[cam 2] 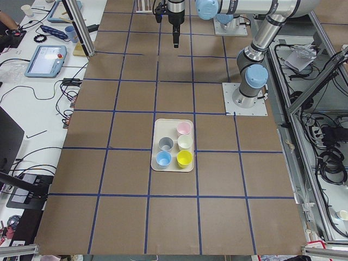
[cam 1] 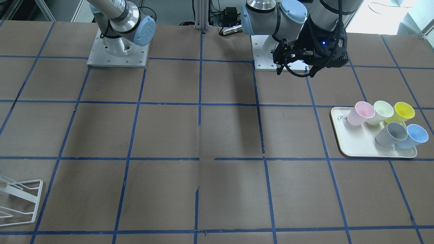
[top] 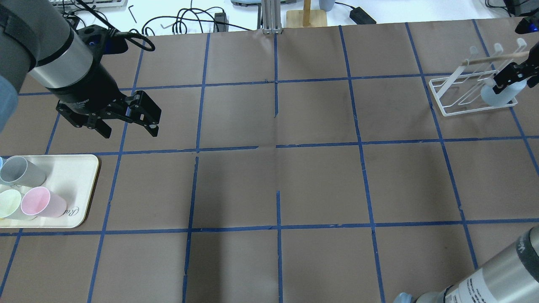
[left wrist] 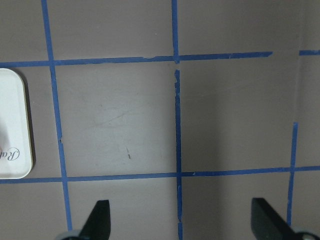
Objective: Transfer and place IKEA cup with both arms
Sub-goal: 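Close the right gripper on the cup while the left arm rises toward center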
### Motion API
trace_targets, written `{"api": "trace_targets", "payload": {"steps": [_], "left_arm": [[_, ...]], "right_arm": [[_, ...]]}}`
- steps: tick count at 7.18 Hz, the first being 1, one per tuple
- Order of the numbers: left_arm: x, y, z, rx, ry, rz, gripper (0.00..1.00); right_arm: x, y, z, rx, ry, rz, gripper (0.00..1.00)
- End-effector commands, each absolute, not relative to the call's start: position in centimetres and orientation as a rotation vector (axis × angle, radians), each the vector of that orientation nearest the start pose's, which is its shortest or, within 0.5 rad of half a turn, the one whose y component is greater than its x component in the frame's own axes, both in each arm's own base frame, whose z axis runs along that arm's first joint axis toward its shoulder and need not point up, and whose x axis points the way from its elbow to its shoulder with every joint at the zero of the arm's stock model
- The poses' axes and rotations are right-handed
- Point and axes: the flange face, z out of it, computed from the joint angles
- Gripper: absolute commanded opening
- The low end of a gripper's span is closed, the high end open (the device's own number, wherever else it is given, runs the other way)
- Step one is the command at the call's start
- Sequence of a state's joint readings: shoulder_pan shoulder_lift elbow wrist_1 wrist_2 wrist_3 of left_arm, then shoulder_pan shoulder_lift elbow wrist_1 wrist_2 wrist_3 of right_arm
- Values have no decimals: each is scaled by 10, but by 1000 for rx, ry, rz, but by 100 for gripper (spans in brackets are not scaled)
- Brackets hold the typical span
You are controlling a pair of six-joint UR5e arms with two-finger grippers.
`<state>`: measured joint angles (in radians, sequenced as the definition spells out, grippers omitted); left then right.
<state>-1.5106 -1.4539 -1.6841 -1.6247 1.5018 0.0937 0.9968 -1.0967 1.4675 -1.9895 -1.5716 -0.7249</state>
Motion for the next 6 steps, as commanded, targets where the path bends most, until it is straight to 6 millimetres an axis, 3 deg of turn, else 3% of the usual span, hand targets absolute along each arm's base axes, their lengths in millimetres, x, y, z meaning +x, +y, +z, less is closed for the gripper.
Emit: {"api": "trace_targets", "payload": {"steps": [1, 2, 3, 5, 6], "left_arm": [[-123, -459, 473, 5, 3433, 85, 100], [-111, -467, 475, -89, 3532, 64, 100], [-103, -474, 477, -173, 3646, 40, 100], [-119, -483, 480, -241, 3880, 34, 100], [-125, -486, 477, -289, 3981, 48, 100]], "right_arm": [[-248, -629, 300, -243, 3158, -60, 99], [-246, -630, 300, -247, 3135, -87, 88], [-246, -631, 301, -244, 3130, -94, 85], [-247, -630, 300, -244, 3132, -90, 78], [-248, -631, 303, -245, 3143, -89, 66]]}}
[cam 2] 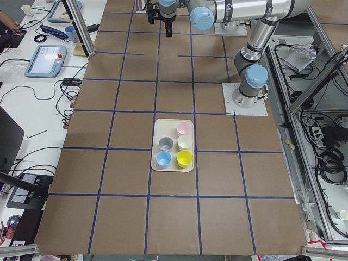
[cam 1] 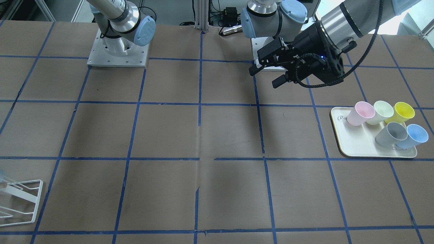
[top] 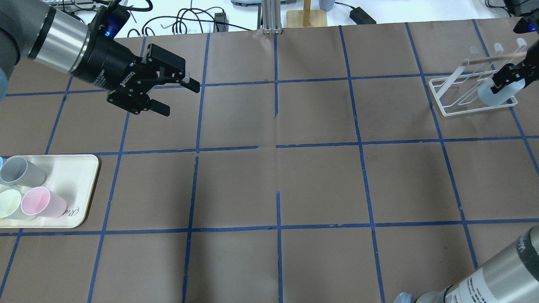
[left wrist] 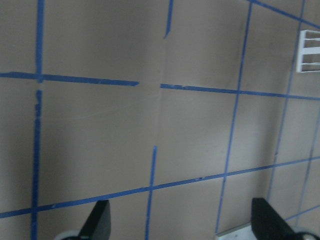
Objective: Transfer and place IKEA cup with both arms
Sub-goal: 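Close the right gripper on the cup while the left arm rises toward center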
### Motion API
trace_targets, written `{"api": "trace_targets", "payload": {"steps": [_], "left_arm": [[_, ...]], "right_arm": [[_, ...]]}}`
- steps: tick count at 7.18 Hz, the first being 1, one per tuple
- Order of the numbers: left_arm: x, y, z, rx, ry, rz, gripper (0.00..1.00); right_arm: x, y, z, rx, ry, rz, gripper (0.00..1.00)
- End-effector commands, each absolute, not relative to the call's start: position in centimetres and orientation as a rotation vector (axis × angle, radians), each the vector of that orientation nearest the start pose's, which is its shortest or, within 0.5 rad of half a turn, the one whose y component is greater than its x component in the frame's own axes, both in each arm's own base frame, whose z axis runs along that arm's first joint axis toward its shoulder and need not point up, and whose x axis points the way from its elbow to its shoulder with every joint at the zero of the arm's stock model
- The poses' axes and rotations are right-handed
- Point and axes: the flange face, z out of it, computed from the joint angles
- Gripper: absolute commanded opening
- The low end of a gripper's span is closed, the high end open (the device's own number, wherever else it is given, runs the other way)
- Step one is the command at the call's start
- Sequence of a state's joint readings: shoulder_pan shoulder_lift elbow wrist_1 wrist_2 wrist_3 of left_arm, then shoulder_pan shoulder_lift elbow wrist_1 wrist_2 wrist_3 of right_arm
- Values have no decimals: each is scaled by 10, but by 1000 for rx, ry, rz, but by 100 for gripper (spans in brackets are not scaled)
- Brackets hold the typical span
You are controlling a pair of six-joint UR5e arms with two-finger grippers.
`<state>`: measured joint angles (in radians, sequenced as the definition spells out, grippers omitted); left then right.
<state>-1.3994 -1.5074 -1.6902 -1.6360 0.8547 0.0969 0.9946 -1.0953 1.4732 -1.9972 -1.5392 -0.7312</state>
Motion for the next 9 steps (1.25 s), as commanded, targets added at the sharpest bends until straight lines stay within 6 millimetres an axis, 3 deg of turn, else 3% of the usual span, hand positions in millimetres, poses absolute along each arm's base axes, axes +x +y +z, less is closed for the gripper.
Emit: {"api": "trace_targets", "payload": {"steps": [1, 3, 5, 9], "left_arm": [[-130, -484, 459, 189, -2198, -57, 100], [-134, -484, 425, 219, -1978, -61, 100], [-138, -489, 433, 250, -1801, -29, 100], [-149, -485, 418, 281, -1603, -26, 100]], "right_arm": [[-249, -631, 306, -245, 3149, -90, 56], [-250, -630, 310, -243, 3152, -96, 49], [-254, -634, 326, -240, 3162, -130, 48], [-259, -646, 394, -231, 3148, -114, 45]]}}
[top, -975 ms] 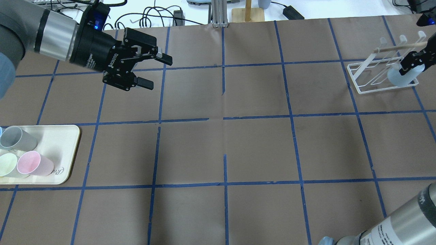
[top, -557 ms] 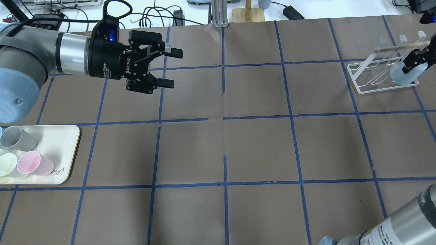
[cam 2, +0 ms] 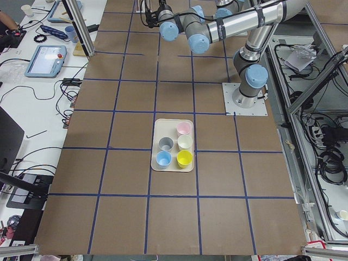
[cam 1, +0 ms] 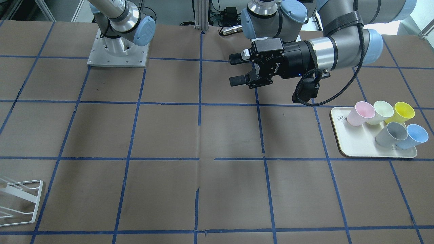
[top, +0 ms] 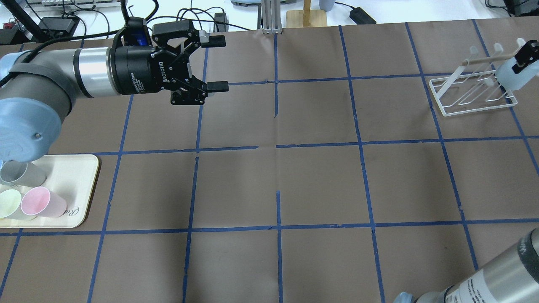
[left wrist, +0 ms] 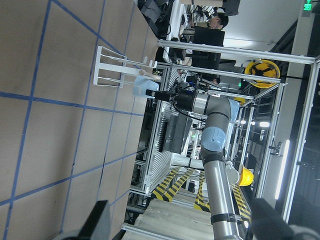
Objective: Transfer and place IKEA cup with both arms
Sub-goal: 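Close the right gripper on the cup while the left arm rises toward center, then lift the cup off the rack and carry it toward the left gripper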
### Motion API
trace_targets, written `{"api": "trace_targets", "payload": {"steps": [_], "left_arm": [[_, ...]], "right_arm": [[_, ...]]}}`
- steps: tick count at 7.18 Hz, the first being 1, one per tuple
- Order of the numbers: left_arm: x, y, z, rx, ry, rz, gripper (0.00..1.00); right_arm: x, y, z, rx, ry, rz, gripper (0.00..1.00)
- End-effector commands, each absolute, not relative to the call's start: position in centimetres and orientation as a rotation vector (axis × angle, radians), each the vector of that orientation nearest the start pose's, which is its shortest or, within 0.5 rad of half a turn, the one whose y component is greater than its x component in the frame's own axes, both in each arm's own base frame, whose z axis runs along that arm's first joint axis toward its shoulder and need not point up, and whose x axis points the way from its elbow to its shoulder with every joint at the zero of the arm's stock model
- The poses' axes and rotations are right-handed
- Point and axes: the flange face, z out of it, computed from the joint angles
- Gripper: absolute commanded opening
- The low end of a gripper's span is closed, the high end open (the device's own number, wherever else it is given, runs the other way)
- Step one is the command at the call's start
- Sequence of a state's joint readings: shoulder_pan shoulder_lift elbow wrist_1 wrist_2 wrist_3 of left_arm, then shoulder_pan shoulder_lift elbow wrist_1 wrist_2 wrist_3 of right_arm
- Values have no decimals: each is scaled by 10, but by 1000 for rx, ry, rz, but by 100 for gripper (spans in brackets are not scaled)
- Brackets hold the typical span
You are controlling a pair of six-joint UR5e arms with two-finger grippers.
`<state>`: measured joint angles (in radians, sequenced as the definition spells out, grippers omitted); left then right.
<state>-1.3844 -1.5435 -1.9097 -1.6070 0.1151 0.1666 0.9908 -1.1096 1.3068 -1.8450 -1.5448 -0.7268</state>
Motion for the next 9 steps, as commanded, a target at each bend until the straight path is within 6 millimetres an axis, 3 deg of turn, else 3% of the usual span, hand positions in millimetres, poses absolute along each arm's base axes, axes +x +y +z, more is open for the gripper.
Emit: {"api": "trace_targets", "payload": {"steps": [1, 2, 3, 5, 7, 9], "left_arm": [[-149, -485, 414, 278, -1541, 3, 100], [-150, -485, 415, 272, -1523, 15, 100], [-150, -486, 414, 263, -1521, 25, 100], [-152, -488, 416, 266, -1487, 29, 100], [-150, -490, 421, 277, -1426, 46, 100], [-150, -491, 428, 225, -1443, 86, 100]], "right_arm": [[-252, -638, 421, -242, 3134, -97, 45], [-237, -630, 450, -249, 3114, -60, 45], [-217, -630, 463, -285, 3093, -43, 45], [-155, -603, 514, -304, 2891, -4, 45], [-77, -578, 537, -244, 2578, 18, 41], [-19, -570, 546, 0, 2369, 130, 38]]}}
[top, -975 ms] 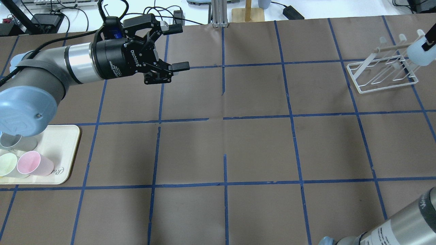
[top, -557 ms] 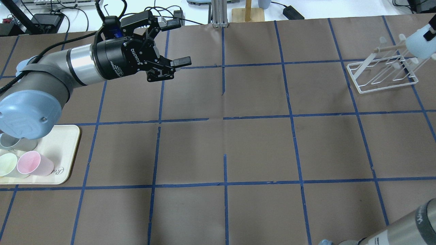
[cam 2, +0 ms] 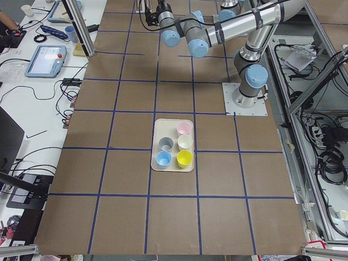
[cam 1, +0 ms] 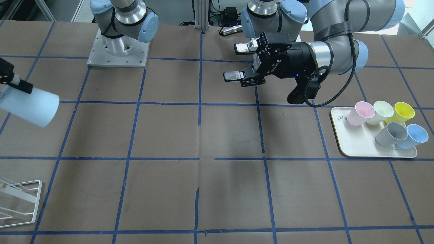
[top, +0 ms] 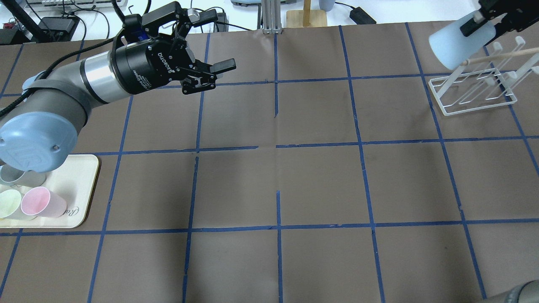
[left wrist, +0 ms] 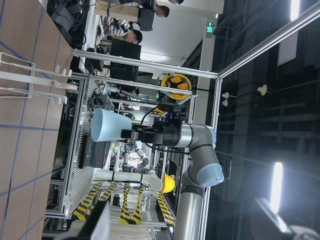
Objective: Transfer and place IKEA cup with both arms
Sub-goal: 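Lift the cup off the rack and carry it toward the left gripper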
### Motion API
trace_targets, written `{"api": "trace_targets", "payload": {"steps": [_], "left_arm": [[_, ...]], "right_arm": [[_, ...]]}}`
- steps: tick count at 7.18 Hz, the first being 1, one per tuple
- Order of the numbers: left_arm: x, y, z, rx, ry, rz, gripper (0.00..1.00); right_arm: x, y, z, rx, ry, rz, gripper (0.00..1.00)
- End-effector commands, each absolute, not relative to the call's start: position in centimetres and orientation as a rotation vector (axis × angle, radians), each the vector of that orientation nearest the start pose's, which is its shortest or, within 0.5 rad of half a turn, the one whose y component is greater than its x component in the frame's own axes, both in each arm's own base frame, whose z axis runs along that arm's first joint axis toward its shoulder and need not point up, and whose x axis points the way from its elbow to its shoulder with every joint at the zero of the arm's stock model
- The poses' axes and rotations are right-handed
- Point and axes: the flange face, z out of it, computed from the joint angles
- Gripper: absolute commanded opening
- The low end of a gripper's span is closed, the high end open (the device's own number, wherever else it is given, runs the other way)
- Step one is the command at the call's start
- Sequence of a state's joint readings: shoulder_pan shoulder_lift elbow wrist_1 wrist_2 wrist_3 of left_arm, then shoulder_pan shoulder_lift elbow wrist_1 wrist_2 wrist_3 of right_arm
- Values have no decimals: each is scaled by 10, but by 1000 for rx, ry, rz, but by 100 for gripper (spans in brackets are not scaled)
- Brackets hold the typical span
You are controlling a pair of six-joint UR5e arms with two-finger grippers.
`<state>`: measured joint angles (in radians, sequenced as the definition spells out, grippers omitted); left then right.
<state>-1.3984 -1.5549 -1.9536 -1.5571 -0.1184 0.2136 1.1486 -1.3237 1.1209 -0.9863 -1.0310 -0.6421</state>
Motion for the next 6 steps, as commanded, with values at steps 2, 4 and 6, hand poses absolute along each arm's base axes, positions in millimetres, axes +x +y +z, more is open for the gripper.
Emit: {"api": "trace_targets", "payload": {"steps": [2, 4, 6], "left_arm": [[-173, -483, 425, 165, -1511, 51, 100], [-184, -489, 421, 124, -1508, 54, 100], [-190, -490, 415, 133, -1500, 28, 100]], "right_arm": [[86, -563, 559, 240, 2345, 334, 37], [178, -545, 566, 371, 2283, 506, 34], [197, -540, 566, 456, 2209, 589, 35]]}}
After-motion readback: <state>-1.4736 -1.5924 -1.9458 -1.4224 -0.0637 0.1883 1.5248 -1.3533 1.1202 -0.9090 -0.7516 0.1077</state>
